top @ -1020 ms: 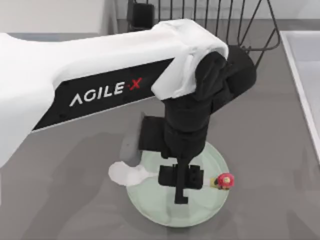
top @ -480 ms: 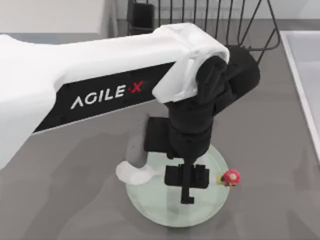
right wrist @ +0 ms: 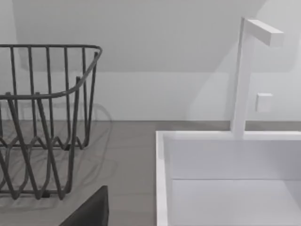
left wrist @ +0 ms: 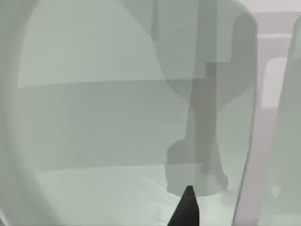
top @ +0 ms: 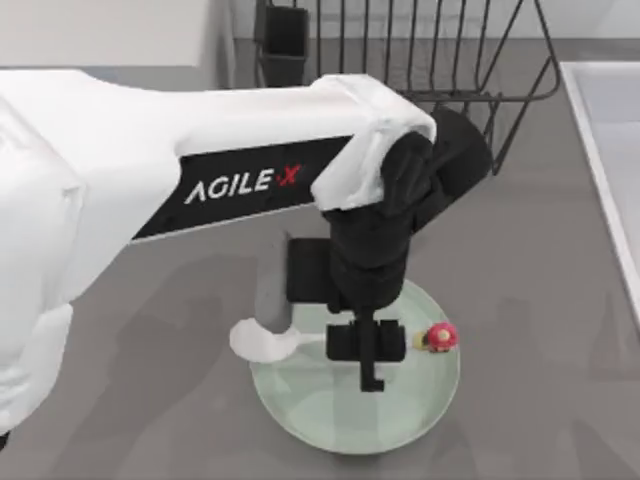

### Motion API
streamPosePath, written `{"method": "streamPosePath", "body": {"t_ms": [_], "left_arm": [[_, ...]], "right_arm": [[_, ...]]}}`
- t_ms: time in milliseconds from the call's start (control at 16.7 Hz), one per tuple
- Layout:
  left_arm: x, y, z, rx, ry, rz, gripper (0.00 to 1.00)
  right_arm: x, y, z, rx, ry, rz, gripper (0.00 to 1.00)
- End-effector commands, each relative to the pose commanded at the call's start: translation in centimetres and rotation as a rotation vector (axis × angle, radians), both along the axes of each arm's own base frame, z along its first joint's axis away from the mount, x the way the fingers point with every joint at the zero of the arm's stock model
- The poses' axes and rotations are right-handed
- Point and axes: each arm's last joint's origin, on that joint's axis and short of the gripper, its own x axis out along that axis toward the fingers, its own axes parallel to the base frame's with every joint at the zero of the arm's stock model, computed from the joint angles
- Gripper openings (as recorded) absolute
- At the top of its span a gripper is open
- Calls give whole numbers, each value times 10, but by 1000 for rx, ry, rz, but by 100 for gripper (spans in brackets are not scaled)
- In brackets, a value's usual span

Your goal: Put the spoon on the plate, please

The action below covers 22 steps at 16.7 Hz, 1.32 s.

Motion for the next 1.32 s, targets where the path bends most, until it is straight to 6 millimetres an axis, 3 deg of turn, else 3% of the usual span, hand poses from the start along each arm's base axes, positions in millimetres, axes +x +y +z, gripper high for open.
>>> {"method": "streamPosePath", "body": {"t_ms": [180,480,1260,1320], "left_arm": [[4,4,-22,36,24,15,0],[4,5,-22,36,25,16,0],[4,5,-22,36,25,16,98],[4,5,-22,36,25,16,100]], "right_arm": [[0,0,0,0,0,0,100],[0,0,0,0,0,0,100],[0,0,0,0,0,0,100],[0,0,0,0,0,0,100]]}}
